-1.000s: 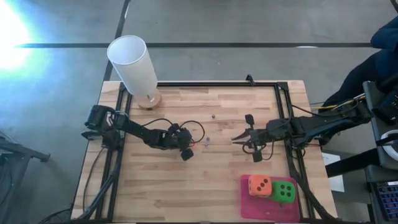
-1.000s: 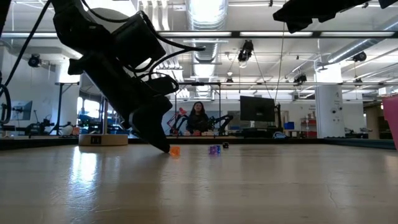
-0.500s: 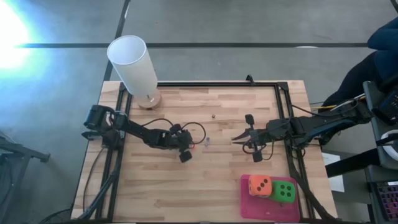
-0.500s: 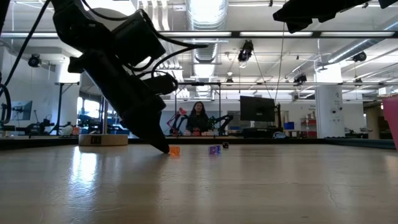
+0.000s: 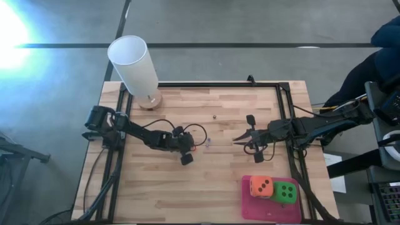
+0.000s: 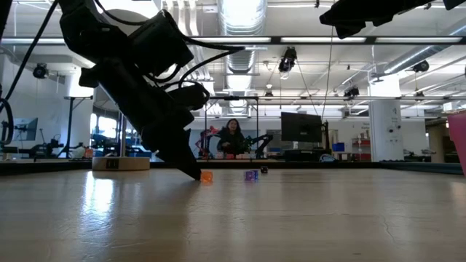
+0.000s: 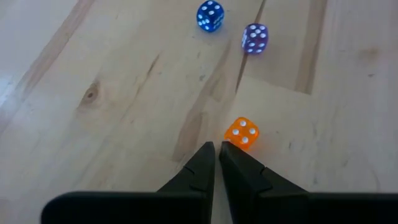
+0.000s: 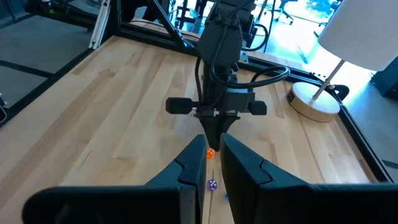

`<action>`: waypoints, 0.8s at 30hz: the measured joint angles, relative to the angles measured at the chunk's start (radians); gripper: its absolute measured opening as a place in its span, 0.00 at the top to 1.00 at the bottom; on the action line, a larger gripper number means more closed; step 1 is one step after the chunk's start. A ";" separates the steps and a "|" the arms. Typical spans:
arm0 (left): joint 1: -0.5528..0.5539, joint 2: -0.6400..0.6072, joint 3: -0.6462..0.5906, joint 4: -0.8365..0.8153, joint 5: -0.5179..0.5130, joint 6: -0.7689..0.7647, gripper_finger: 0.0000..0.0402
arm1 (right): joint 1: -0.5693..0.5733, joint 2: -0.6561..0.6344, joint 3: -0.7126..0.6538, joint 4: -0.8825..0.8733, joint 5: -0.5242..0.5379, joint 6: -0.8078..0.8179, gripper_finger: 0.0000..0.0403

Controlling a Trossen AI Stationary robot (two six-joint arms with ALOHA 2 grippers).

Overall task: Pick & Place Dice
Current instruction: Move the small orange die slightly right on the table

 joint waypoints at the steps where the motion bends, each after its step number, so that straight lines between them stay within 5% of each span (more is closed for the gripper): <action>1: 0.000 0.001 0.000 0.007 0.002 0.000 0.91 | 0.000 0.000 0.000 0.000 0.000 0.000 0.89; 15: -0.020 0.030 0.004 0.132 0.042 -0.003 0.91 | 0.000 0.000 0.000 0.002 0.000 0.000 0.89; 24: -0.024 0.132 0.116 0.090 0.016 0.046 0.91 | 0.000 -0.002 0.001 0.007 -0.003 0.000 0.89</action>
